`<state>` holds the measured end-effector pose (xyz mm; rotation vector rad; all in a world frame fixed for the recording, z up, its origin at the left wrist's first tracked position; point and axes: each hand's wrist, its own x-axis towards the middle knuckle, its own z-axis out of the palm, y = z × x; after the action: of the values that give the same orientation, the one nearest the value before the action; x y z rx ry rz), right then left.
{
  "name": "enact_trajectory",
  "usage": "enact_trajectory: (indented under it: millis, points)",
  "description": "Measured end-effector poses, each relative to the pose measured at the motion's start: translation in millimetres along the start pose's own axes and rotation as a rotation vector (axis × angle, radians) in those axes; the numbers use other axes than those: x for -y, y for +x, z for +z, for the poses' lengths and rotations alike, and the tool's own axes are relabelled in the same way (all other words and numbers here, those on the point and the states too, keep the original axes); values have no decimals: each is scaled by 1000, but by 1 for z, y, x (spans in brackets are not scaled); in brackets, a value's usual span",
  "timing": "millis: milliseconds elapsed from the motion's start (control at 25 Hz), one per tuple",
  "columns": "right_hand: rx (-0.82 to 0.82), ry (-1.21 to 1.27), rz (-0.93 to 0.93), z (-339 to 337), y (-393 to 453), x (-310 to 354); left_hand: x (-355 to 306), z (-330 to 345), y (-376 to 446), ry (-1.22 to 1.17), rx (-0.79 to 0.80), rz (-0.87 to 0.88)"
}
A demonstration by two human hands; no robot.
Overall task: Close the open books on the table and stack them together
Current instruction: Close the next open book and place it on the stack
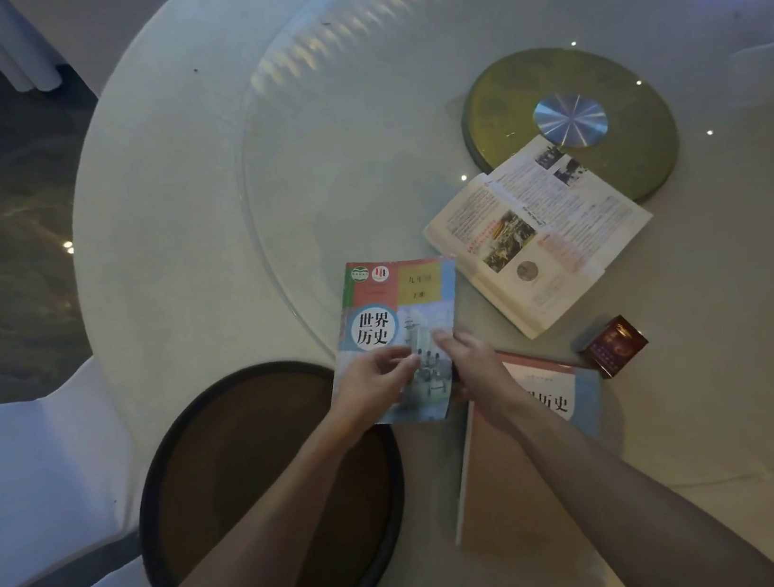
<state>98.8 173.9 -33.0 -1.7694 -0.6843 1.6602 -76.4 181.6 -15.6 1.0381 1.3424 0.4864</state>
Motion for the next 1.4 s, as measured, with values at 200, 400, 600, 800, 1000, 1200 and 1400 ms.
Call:
enact_trajectory:
  millis: [200, 400, 600, 800, 1000, 1200, 1400]
  points:
    - [-63, -10, -33, -12, -11, 4, 20, -13, -10, 187, -323, -54]
    - [19, 140, -77, -52, -48, 7, 31, -10, -11, 99, -200, -228]
    - [-84, 147, -80, -106, -85, -26, 31, 27, -21, -112, -80, -211]
    - [-256, 30, -16, -136, -118, -74, 31, 72, -39, 7, 10, -120]
    - [-380, -296, 33, -142, -125, -121, 55, 97, -54, 342, -1, -119]
    - [-474, -777, 34, -139, -122, -144, 64, 102, -65, 593, -27, -52]
    - [-490, -760, 100, -135, -119, -152, 65, 106, -65, 775, 17, 30]
